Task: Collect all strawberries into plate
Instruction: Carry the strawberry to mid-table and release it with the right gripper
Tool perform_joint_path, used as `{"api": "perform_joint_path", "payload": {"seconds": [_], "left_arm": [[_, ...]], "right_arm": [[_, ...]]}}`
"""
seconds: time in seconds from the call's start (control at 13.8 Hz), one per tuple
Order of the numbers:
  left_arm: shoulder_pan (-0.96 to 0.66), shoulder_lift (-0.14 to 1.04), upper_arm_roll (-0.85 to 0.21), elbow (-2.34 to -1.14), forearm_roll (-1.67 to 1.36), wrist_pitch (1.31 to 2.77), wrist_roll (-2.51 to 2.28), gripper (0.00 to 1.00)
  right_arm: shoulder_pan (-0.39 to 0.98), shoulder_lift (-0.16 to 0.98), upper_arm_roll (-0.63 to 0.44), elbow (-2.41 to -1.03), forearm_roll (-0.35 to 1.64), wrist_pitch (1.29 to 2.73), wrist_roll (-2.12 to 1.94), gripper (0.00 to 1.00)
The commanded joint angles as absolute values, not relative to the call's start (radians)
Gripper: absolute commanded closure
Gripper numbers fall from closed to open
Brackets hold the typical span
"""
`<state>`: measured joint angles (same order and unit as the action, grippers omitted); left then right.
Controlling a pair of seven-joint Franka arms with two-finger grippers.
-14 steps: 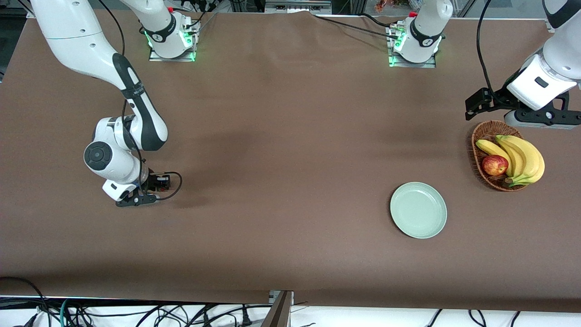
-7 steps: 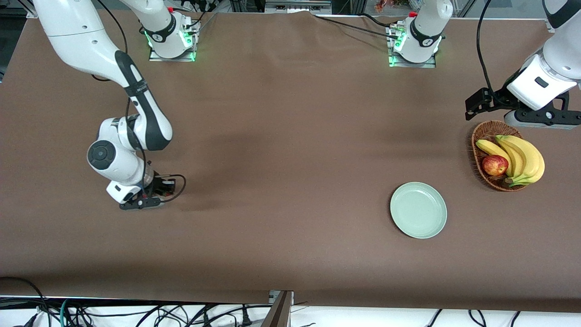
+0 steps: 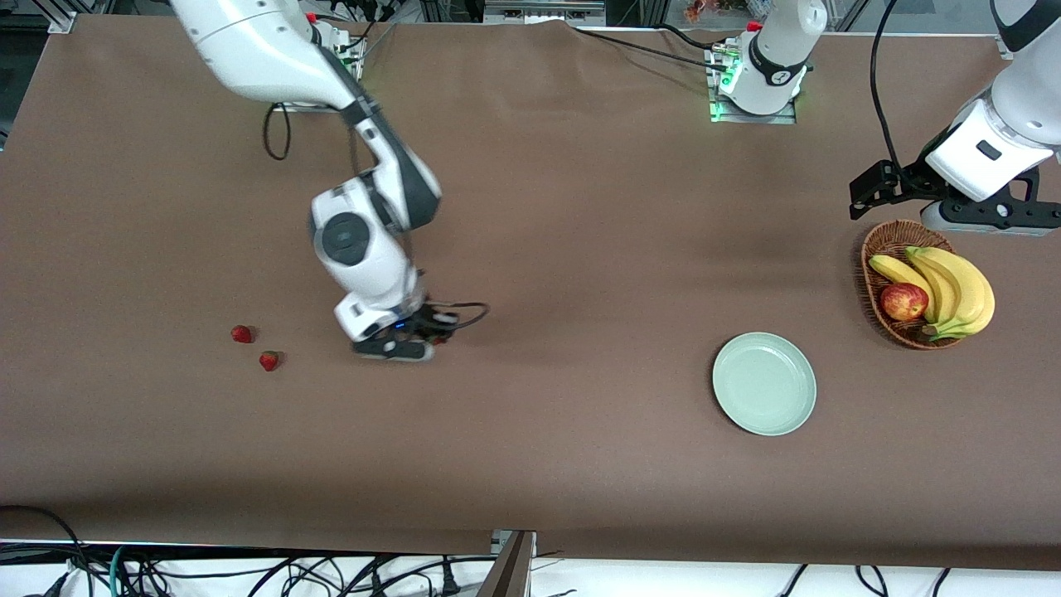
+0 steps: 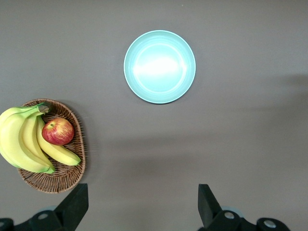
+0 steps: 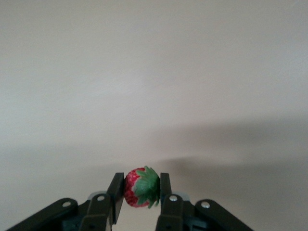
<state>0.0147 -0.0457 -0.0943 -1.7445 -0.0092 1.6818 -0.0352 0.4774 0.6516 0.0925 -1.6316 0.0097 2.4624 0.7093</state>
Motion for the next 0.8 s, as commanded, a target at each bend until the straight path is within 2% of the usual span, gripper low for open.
{"api": "perform_joint_path", "payload": {"seconds": [0.0,0.36,0.72], "left_arm": [[0.011,-0.038,-0.094,-1.721,0.009,1.660,-0.025,0.00],[0.011,-0.038,-0.094,-1.721,0.009,1.660,-0.025,0.00],[0.011,-0.038,-0.094,-1.721,0.009,1.660,-0.026,0.00]], "right_arm": [[0.587,0.761,0.080,-1.481,0.021,2.450,0.897,0.88],[0.719,0.894,0.080,-1.326,0.020,2.474,1.086,0.88],[0.762,0.946,0.080,-1.312,0.018,2.545,1.092,0.84]]}}
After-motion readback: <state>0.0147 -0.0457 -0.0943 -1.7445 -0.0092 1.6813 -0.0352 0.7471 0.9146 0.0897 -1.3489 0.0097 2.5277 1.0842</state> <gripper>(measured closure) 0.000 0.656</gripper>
